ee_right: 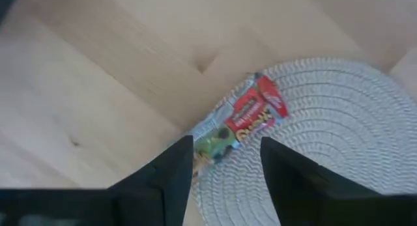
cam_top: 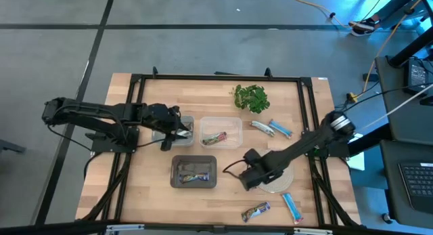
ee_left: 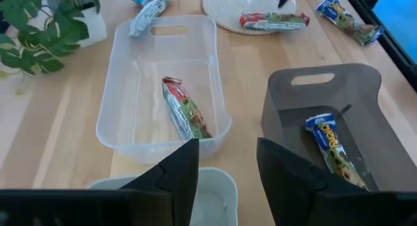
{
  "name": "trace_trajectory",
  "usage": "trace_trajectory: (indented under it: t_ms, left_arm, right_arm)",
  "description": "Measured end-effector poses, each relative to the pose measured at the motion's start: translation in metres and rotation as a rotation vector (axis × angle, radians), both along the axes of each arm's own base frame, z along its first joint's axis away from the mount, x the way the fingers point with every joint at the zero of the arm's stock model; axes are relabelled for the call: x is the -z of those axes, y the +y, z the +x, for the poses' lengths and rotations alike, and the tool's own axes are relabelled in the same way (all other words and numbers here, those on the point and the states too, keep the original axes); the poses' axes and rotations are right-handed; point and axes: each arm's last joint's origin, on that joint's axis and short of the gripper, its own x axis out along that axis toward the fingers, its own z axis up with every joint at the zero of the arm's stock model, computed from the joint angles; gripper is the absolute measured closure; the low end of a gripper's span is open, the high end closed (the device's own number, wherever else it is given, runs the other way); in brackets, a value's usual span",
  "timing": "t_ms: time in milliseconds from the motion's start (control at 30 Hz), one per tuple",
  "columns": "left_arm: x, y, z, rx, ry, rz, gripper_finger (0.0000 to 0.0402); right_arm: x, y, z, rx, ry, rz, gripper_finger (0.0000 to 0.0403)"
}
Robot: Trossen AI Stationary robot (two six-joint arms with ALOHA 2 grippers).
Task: Pick and place Granola Bars by type
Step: Put the red granola bar into the white transparent bin
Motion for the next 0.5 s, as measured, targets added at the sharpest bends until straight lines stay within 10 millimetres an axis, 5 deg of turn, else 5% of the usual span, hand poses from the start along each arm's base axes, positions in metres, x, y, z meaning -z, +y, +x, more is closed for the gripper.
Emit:
trace_trajectory:
  t_ms: [300,500]
  left_arm:
    - [-0.001,0.000,0.001,0.006,-0.013,0.009,0.0251]
    - [0.001,0.000,-0.001,0.003,0.010,0.003,0.0252]
  right_arm:
    - [0.024,0.004,0.005,0.106,0.084,-0.017,0.0116]
    - [0.039,0.008,0.011,0.131,0.085,-0.018,0.0083]
